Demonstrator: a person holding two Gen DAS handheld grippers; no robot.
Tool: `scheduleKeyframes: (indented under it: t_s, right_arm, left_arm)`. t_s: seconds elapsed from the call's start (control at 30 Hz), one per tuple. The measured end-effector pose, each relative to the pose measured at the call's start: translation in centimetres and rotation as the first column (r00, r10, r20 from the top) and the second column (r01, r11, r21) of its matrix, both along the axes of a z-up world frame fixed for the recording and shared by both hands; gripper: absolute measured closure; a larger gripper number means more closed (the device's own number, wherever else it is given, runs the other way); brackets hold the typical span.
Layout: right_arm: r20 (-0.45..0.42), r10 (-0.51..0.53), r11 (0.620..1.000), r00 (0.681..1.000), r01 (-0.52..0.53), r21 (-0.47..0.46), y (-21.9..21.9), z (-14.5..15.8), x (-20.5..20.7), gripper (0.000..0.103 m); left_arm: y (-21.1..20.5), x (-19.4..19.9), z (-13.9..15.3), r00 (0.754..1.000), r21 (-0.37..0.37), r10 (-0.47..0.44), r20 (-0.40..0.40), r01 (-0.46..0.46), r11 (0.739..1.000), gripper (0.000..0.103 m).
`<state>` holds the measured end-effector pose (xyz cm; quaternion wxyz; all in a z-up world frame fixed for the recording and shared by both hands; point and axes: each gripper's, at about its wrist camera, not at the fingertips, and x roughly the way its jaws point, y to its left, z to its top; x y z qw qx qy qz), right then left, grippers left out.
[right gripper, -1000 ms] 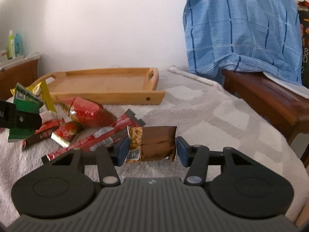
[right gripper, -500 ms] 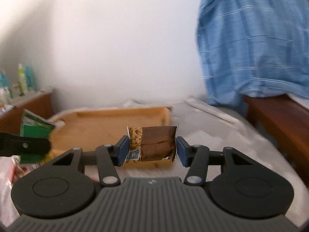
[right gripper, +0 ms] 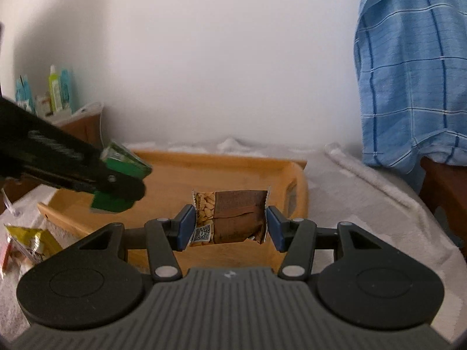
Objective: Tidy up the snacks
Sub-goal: 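Carry the green packet and brown nut bar over the wooden tray with both tools, then open the left tool over the tray while the right tool releases the nut bar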
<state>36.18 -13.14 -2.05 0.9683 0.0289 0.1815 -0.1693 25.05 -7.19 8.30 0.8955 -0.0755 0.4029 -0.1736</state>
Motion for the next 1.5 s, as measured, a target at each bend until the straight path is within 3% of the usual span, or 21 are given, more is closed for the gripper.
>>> scheduleKeyframes:
  t_s: [0.43, 1.23, 1.4, 1.5]
  right_arm:
    - [-0.068, -0.032, 0.998, 0.997, 0.035, 0.046, -0.4, -0.9, 1.6, 0.046]
    - [-0.084, -0.06, 0.995, 0.995, 0.066, 0.078, -1.2, -1.3, 2.0, 0.04]
    - [-0.071, -0.063, 0.994, 0.995, 0.069, 0.08, -1.3, -1.1, 1.9, 0.029]
    - [-0.057, -0.065, 0.995, 0.996, 0.069, 0.076, -1.3, -0.7, 1.6, 0.029]
  left_arm:
    - [-1.6, 1.7, -2.8, 0.999, 0.077, -0.007, -0.033, 0.009, 0.997, 0.082]
    - [-2.4, 1.9, -3.4, 0.999, 0.09, -0.018, -0.038, 0.021, 0.996, 0.081]
    - [-2.3, 1.7, -3.2, 0.999, 0.102, -0.013, -0.03, 0.016, 0.995, 0.068]
    - [-2.0, 1.5, -2.9, 1.0, 0.089, -0.016, -0.027, 0.019, 0.996, 0.059]
